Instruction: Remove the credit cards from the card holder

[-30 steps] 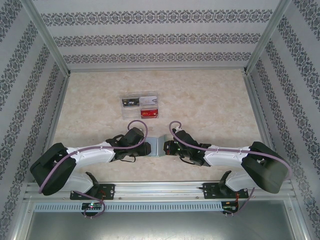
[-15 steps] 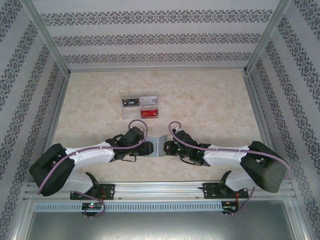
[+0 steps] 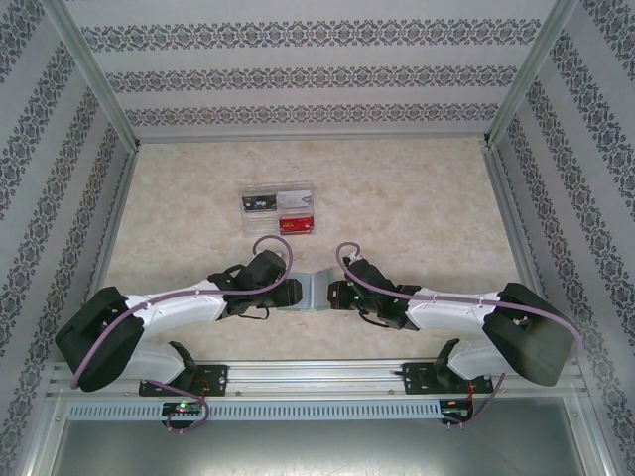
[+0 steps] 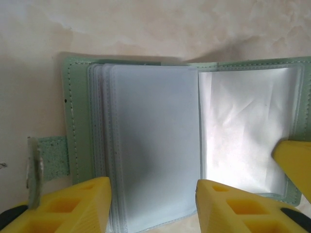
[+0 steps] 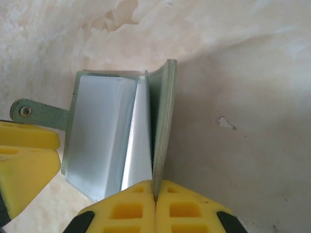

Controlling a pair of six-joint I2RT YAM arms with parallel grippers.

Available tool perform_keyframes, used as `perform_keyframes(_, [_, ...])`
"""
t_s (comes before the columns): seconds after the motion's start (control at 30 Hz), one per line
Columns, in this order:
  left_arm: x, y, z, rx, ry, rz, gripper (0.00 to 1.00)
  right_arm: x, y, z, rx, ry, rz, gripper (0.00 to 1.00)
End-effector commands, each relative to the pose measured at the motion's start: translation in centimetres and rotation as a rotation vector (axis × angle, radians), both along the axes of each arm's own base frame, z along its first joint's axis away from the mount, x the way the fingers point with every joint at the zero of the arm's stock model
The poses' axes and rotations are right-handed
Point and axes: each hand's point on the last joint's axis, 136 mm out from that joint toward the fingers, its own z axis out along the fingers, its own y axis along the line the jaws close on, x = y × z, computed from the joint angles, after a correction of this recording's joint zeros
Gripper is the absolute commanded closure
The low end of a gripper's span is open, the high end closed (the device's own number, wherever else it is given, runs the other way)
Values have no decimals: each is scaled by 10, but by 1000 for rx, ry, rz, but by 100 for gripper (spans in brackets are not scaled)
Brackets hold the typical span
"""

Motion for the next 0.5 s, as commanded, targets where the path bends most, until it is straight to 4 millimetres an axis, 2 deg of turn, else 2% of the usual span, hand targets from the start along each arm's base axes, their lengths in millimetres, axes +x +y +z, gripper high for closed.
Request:
perform_keyframes(0.0, [2, -8, 8, -20, -19, -26, 50, 0, 1, -3, -12, 0, 9, 99])
perform_keyframes(0.47, [1, -14, -8, -12, 24, -40, 52, 0, 3, -4, -9, 6, 13, 100])
